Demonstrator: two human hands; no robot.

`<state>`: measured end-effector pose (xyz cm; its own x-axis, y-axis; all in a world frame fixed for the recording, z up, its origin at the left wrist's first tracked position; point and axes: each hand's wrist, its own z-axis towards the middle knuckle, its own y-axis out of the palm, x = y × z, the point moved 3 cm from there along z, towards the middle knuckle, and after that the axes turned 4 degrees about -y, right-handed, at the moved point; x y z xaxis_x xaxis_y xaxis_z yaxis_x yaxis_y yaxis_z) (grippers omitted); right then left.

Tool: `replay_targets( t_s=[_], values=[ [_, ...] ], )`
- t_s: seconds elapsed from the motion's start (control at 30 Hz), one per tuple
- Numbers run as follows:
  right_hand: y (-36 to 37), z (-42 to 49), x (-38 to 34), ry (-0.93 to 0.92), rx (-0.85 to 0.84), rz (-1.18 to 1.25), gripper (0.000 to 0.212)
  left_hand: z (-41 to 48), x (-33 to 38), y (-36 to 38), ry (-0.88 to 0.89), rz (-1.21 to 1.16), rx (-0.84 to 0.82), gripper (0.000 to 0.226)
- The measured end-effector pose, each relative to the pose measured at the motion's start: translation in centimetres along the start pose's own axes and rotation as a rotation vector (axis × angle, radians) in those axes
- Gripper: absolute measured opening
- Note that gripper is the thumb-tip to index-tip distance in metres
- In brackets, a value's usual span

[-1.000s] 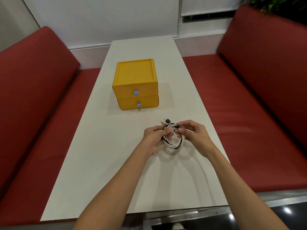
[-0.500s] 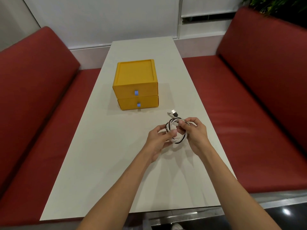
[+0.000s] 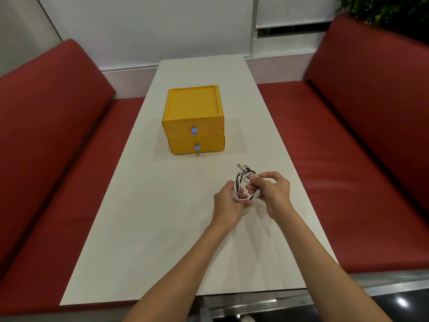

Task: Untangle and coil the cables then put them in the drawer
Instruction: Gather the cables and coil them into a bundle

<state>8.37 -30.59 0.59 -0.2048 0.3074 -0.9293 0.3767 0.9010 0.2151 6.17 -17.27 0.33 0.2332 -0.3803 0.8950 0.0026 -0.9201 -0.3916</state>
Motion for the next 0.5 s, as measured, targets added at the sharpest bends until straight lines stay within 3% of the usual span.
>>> replay_targets(
  t_s=[0.13, 0.2, 0.3, 0.5],
  values=[
    [-0.9, -0.1, 0.1, -0.008, -0.071, -0.073, 0.023, 0.5, -0.5, -0.4, -0.195, -0.255, -0.287, 0.041],
    [-1.3, 0.0, -0.2, -0.027, -0.118, -0.115, 0.023, 0.9, -0.2, -0.7, -0.202, -0.284, -0.36, 0.038],
    [-1.8, 0.0, -0.2, -0.065, -0.191, -0.156, 0.023, 1.4, 0.1, -0.8, -0.261, -0.361, -0.339, 0.024],
    [-3.5, 0.8, 0.5, -0.007, -0.315, -0.199, 0.013, 2.5, -1.3, 0.2, -0.327, -0.281, -0.256, 0.014]
  ],
)
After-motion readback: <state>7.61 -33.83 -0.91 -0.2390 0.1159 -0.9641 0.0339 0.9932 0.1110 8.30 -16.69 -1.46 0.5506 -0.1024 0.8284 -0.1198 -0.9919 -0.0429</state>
